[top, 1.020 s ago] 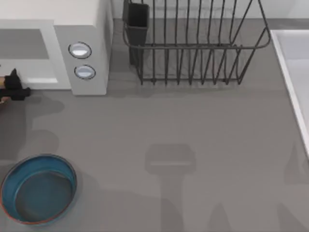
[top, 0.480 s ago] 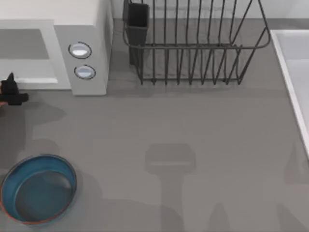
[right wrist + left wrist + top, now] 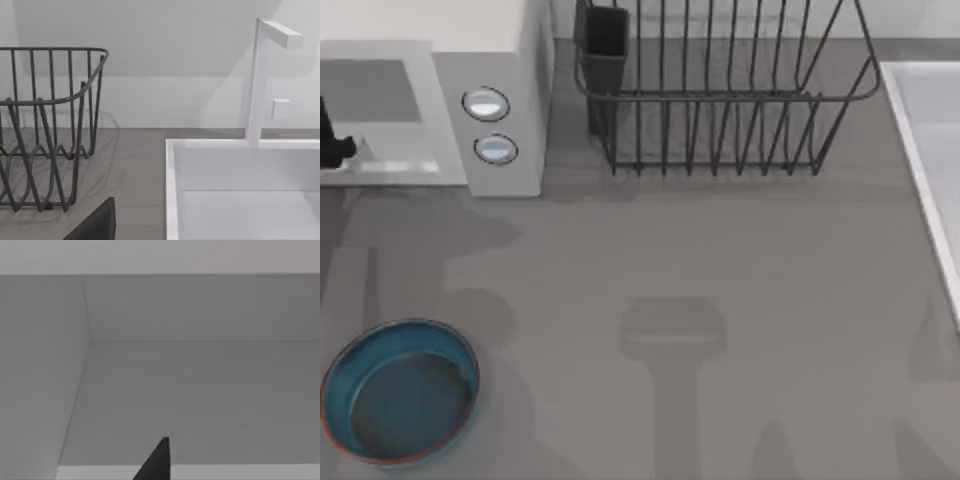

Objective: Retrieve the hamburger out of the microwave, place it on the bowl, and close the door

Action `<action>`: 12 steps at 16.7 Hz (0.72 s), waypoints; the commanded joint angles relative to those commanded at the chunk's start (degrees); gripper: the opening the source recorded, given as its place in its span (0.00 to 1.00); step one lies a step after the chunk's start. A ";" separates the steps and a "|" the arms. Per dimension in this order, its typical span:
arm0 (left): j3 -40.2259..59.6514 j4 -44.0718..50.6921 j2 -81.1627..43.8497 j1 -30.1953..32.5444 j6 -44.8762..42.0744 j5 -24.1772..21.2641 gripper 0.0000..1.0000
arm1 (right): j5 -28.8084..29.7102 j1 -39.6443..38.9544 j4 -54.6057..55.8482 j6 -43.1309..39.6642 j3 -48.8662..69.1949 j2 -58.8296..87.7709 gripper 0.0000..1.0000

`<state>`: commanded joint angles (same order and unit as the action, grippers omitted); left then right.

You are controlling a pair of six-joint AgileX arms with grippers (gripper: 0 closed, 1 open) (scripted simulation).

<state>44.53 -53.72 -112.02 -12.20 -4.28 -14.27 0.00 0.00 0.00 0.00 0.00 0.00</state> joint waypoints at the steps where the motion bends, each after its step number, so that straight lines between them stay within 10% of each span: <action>1: 0.12 2.02 1.91 -0.01 -0.01 0.02 0.00 | 0.00 0.00 0.00 0.00 0.00 0.00 1.00; 12: 2.72 9.87 4.70 2.23 5.44 2.21 0.00 | 0.00 0.00 0.00 0.00 0.00 0.00 1.00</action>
<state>47.25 -43.84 -107.33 -9.97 1.16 -12.05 0.00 0.00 0.00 0.00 0.00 0.00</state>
